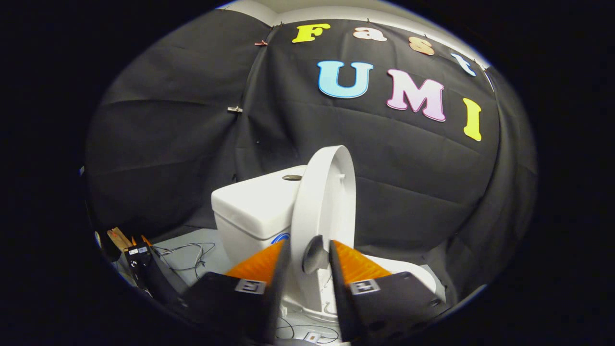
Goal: Open the toilet lid.
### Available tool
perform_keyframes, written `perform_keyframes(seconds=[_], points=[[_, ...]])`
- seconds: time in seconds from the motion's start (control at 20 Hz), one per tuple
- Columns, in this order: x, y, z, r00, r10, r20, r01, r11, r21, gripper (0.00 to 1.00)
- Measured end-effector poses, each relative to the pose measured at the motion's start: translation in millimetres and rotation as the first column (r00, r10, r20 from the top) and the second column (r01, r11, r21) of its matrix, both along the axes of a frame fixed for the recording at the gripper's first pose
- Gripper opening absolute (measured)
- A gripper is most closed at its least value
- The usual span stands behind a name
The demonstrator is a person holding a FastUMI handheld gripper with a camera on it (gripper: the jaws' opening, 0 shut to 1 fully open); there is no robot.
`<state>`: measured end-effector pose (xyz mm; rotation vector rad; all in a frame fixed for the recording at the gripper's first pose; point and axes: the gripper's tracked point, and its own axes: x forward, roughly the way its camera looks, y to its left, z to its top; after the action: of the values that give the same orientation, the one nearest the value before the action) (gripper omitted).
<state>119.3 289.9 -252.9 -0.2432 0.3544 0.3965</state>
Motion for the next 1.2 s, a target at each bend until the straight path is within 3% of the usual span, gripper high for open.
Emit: perform_keyframes(seconds=[0.1, 0.3, 0.65, 1.2], points=[[-1.3, -4.4, 24.5, 0.999, -0.012, 0.043, 0.012, 1.000, 0.014, 0.86], [-7.1, -19.0, 69.7, 0.995, -0.040, 0.088, 0.036, 0.998, 0.053, 0.99], [-32.3, -74.2, 175.7, 0.965, -0.118, 0.233, 0.098, 0.991, 0.096, 0.99], [-81.3, -170.3, 264.4, 0.928, -0.211, 0.306, 0.145, 0.964, 0.223, 0.99]])
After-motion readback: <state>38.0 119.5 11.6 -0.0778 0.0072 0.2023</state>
